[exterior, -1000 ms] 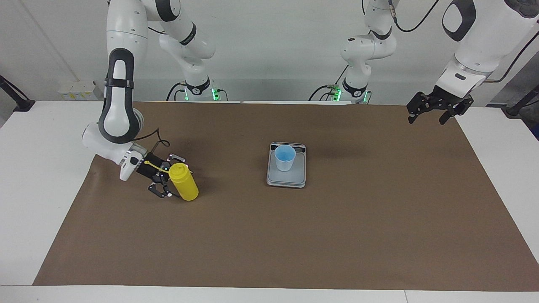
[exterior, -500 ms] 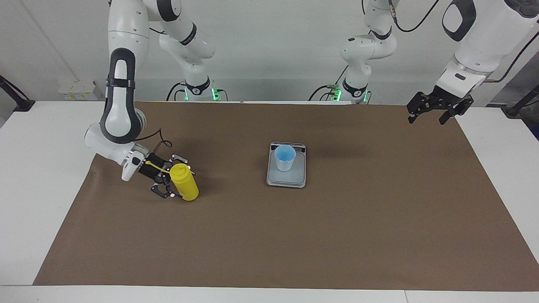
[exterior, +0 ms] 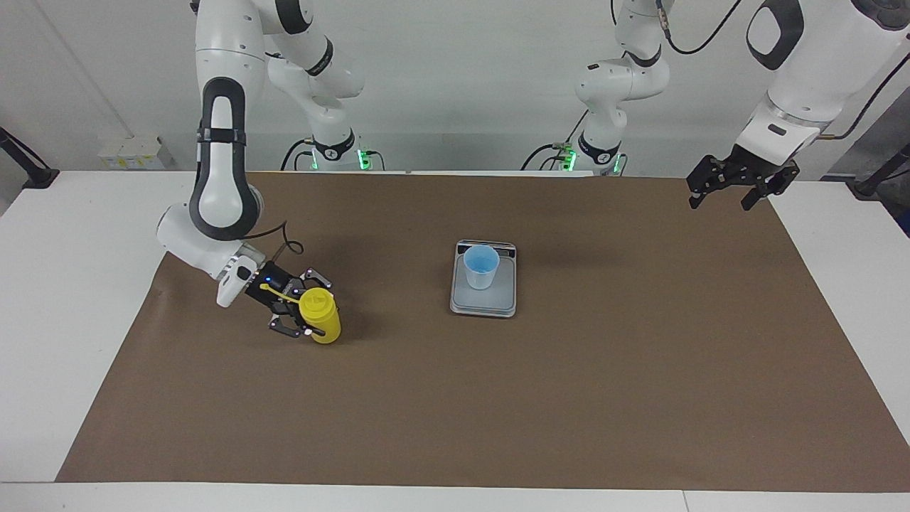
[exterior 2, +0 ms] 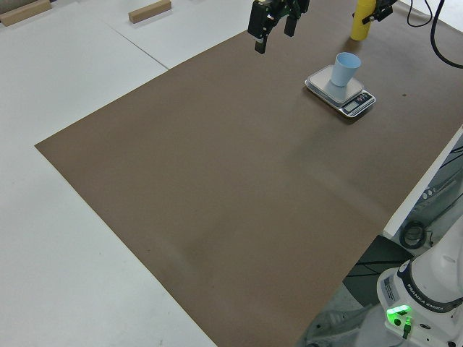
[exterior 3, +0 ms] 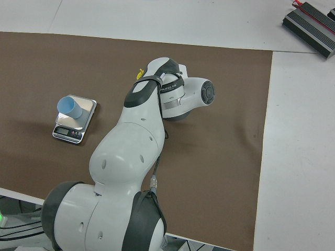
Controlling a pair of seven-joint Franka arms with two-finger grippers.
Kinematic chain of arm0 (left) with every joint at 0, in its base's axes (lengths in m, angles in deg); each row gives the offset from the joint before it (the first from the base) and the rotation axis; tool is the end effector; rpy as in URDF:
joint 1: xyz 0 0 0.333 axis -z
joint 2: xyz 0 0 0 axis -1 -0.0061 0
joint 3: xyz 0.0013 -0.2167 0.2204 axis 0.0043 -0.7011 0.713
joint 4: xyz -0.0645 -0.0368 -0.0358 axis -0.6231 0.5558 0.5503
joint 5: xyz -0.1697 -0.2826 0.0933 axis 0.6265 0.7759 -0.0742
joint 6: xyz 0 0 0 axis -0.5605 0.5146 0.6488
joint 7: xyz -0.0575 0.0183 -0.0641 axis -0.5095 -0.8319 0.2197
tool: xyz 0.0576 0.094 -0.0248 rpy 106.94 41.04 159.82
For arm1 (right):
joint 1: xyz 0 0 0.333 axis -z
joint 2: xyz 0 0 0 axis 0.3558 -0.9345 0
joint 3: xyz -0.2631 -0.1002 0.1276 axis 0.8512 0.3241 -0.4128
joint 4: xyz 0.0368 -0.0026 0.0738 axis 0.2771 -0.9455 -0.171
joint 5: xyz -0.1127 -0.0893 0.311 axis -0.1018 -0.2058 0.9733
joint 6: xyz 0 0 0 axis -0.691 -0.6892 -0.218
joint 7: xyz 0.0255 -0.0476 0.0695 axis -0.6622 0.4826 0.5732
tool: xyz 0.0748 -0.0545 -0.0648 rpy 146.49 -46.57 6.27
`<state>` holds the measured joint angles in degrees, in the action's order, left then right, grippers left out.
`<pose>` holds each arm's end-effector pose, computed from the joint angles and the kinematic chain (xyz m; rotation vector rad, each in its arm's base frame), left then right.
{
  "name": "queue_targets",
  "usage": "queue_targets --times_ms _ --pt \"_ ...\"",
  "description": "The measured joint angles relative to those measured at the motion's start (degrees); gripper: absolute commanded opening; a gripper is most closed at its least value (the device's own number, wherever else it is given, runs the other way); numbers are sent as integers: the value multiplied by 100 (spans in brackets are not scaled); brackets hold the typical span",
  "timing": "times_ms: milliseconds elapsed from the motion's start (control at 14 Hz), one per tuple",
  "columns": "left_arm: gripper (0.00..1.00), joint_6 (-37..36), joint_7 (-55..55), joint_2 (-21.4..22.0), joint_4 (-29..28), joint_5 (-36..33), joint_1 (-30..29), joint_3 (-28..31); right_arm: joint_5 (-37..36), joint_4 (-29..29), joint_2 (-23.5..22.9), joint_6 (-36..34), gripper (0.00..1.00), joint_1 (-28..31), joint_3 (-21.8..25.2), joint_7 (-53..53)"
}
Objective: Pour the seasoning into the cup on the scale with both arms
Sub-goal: 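Grasp and lift the yellow bottle with the right gripper, then carry the bottle with the right gripper over the cup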
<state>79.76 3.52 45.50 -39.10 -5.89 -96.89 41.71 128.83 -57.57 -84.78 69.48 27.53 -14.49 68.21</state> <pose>0.4978 -0.0272 0.6021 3.1203 -0.1421 -0.0200 0.5724 0.0009 0.3283 -2.0923 -1.2096 -0.9318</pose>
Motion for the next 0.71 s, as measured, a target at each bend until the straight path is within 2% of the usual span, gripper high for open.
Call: queue_targets --times_ms 143,286,500,714 --pt "100 0 0 0 0 0 0 0 -137 93 110 381 0 -375 -6 -439" --pt "100 0 0 0 0 0 0 0 -788 171 207 743 0 -803 -10 -1112" --pt "100 0 0 0 0 0 0 0 -2356 225 295 1257 0 -1499 -20 -2513" --pt "100 0 0 0 0 0 0 0 -4076 422 299 1338 0 -1972 -25 -4024"
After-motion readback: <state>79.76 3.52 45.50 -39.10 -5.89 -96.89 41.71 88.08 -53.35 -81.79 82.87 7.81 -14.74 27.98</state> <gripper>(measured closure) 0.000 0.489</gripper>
